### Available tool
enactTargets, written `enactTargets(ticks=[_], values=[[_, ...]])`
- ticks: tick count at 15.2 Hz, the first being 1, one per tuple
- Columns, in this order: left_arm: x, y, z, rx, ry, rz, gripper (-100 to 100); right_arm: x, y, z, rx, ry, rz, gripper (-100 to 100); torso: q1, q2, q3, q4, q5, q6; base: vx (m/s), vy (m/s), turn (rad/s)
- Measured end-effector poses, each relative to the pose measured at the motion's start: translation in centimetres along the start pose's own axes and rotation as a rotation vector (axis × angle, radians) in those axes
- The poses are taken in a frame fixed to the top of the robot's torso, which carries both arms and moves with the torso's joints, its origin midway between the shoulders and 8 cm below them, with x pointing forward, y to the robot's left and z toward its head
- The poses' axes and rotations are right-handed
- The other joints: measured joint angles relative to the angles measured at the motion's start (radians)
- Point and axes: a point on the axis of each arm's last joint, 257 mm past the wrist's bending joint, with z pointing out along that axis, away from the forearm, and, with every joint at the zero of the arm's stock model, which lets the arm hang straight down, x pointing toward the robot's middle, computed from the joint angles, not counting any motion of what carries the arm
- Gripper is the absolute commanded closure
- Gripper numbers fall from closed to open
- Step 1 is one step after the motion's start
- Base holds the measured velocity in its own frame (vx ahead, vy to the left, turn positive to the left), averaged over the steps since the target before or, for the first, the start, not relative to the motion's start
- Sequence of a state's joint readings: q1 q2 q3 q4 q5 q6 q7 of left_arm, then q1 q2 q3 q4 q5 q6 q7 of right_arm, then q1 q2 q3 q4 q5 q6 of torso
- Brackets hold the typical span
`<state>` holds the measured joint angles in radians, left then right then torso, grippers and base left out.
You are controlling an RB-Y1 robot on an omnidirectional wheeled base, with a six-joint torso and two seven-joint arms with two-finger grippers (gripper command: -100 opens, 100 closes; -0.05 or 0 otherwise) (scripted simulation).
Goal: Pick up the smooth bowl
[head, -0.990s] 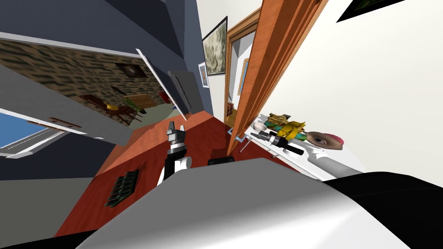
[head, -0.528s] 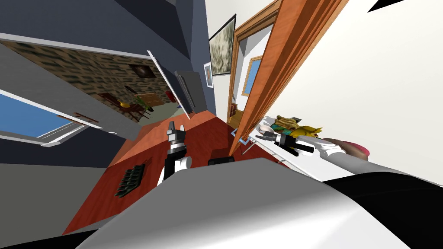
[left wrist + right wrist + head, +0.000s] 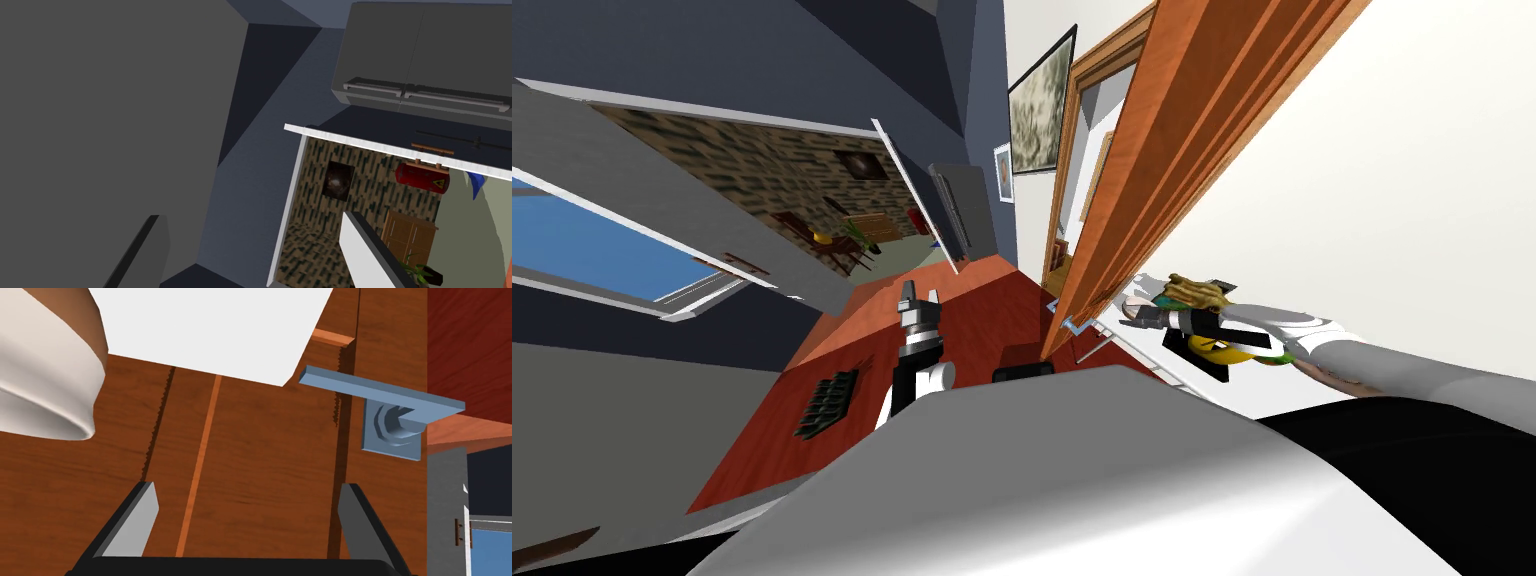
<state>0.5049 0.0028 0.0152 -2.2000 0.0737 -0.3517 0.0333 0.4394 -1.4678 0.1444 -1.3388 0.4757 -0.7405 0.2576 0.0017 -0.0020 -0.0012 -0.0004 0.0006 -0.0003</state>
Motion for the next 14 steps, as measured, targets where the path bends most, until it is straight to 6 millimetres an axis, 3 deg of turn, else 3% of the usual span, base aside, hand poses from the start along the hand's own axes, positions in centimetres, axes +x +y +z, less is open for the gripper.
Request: enactTargets(ticks=[4,10,14], values=[[0.0,0.0,0.0,0.0,0.0,0.0,0,2.2,-1.5,-1.8,0.007,0.105,-0.07,-100,0.0,0.0,0.0,0.0,0.0,0.0,0.035,0.003,0.079],[0.0,0.0,0.0,0.0,0.0,0.0,0,7.3,-3.6,-5.7,-0.004,0.314,-0.186,-100,-0.001,0.0,0.0,0.0,0.0,0.0,0.038,-0.002,0.103],[0.0,0.0,0.0,0.0,0.0,0.0,0,11.0,-3.6,-8.6,-0.034,0.448,-0.234,-100,-0.001,0.0,0.0,0.0,0.0,0.0,0.039,-0.004,0.093]])
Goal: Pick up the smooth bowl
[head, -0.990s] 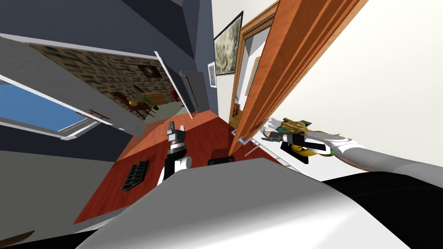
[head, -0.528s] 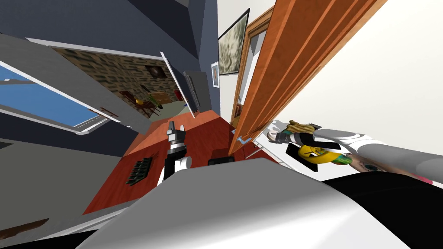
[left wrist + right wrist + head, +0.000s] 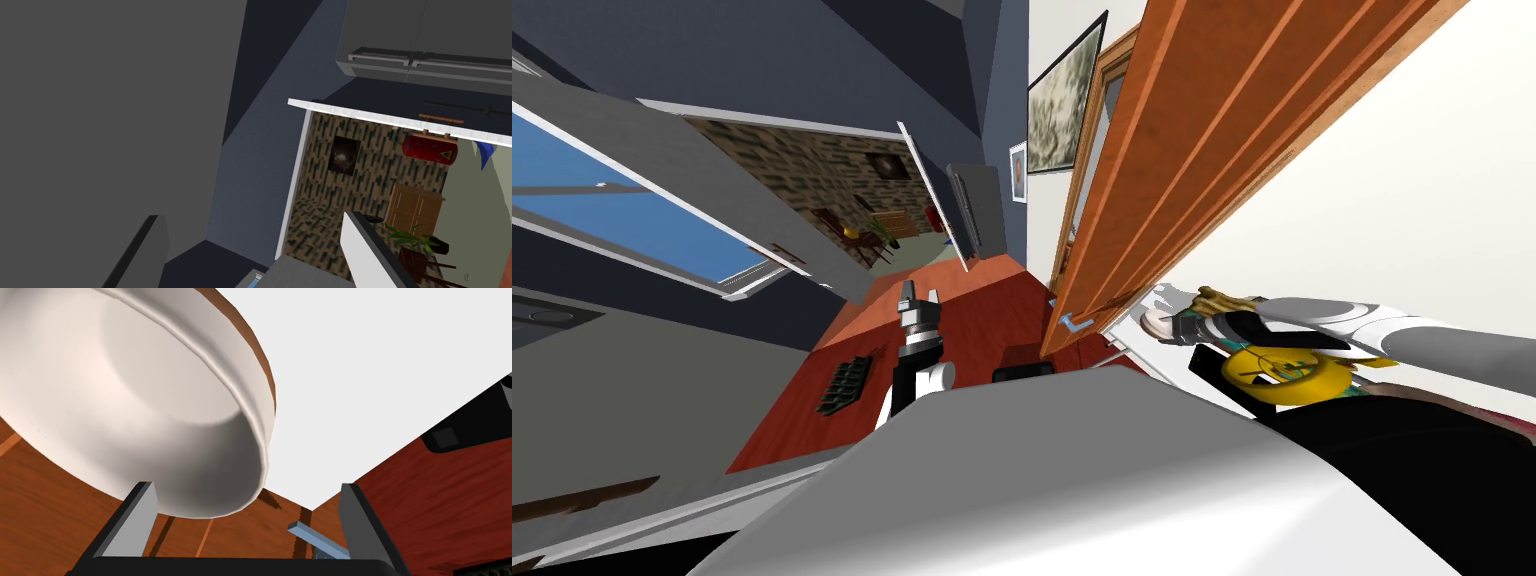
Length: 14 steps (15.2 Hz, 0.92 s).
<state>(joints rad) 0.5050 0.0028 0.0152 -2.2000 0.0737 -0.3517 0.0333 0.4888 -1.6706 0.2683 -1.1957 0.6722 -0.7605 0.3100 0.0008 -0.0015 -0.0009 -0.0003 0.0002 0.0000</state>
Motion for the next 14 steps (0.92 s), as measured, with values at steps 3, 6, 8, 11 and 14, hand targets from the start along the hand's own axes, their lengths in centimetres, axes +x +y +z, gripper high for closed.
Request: enactTargets(ticks=[3,6,8,11,14], values=[[0.0,0.0,0.0,0.0,0.0,0.0,0,3.8,1.0,-0.9,-0.04,0.101,-0.038,-100,0.0,0.0,0.0,0.0,0.0,0.0,0.041,-0.003,0.07],[0.0,0.0,0.0,0.0,0.0,0.0,0,5.0,1.8,-1.2,-0.059,0.132,-0.048,-100,0.0,0.001,0.001,0.0,0.0,0.0,0.017,-0.004,0.038],[0.0,0.0,0.0,0.0,0.0,0.0,0,5.8,2.6,-0.5,-0.058,0.132,-0.037,-100,-0.001,0.001,0.001,0.0,-0.001,0.0,0.033,-0.014,0.121],[0.0,0.0,0.0,0.0,0.0,0.0,0,6.4,3.2,0.0,-0.056,0.135,-0.031,100,0.0,0.002,0.001,0.0,0.0,0.0,0.01,-0.005,0.018],[0.0,0.0,0.0,0.0,0.0,0.0,0,6.4,3.3,0.0,-0.057,0.135,-0.029,100,0.0,0.002,0.001,0.001,0.0,0.0,0.0,0.001,-0.005]])
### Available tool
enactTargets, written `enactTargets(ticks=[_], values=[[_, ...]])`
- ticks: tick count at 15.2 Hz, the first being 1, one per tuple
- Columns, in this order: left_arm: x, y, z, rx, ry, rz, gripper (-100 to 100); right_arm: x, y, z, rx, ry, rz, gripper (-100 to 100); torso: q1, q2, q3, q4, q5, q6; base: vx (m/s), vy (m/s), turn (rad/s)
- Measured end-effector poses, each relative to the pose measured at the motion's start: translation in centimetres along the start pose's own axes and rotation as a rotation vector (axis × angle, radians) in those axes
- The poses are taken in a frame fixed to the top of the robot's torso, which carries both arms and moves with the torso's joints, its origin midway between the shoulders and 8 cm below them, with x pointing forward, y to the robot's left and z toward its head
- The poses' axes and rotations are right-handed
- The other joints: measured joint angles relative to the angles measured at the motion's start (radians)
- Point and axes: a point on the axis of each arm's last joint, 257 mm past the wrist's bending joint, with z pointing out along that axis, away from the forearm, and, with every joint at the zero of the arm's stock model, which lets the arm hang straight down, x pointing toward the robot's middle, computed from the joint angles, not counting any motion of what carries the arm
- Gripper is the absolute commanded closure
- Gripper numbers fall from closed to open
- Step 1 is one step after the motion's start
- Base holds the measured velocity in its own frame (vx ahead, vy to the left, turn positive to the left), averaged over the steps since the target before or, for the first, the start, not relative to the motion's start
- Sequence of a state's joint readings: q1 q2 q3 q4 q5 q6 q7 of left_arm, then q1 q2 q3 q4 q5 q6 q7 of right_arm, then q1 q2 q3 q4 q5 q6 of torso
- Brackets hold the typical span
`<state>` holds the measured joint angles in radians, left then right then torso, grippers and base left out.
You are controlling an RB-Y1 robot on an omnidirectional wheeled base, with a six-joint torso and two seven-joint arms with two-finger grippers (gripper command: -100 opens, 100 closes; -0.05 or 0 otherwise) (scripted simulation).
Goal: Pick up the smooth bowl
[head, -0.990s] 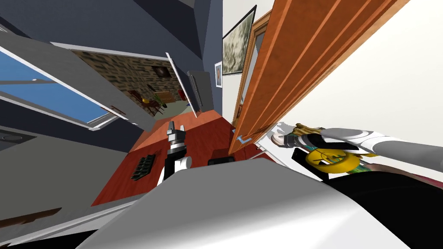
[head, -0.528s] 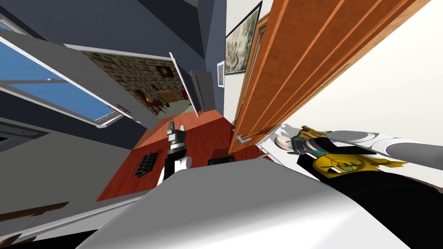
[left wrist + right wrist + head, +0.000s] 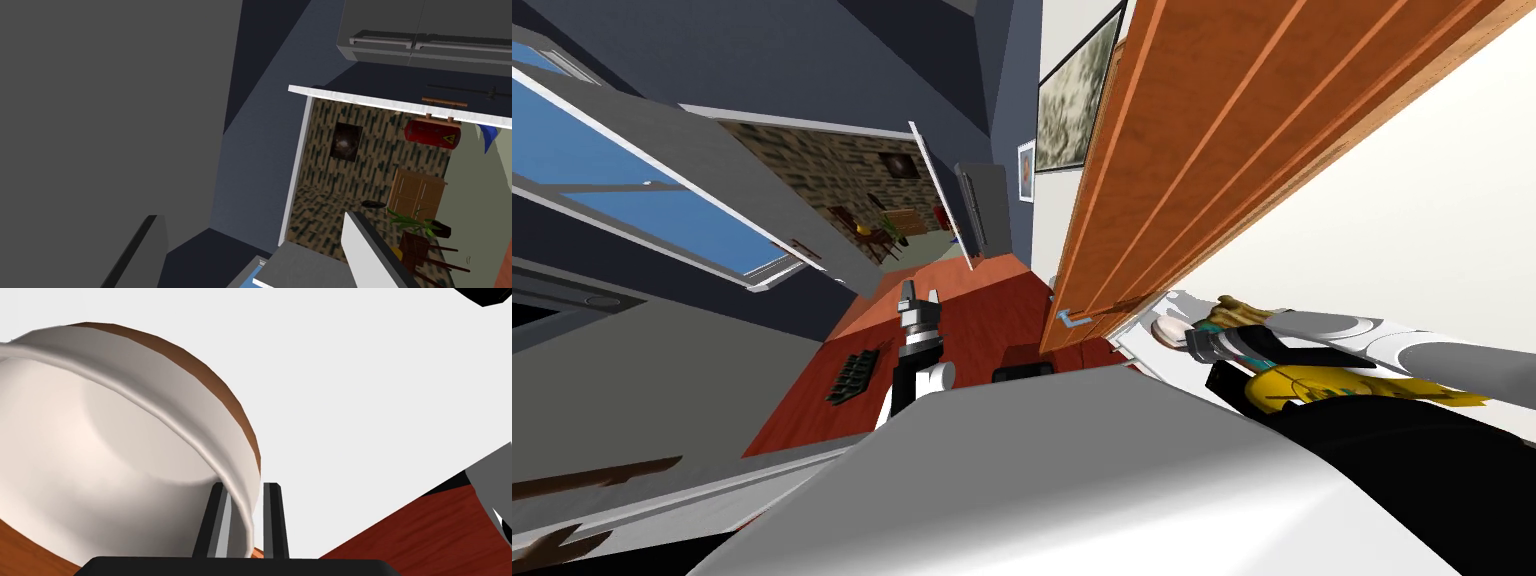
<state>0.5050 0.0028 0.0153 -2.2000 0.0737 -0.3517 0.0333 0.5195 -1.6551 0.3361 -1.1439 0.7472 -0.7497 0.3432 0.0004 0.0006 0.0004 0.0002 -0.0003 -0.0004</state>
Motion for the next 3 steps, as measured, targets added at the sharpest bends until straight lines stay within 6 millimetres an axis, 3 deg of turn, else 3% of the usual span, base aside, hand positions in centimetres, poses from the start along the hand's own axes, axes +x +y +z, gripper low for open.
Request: enactTargets(ticks=[3], values=[[0.0,0.0,0.0,0.0,0.0,0.0,0,-0.62,-0.85,-0.73,0.002,-0.002,-0.012,100,0.001,0.002,0.001,0.001,0.002,0.001,-0.021,0.009,-0.109]])
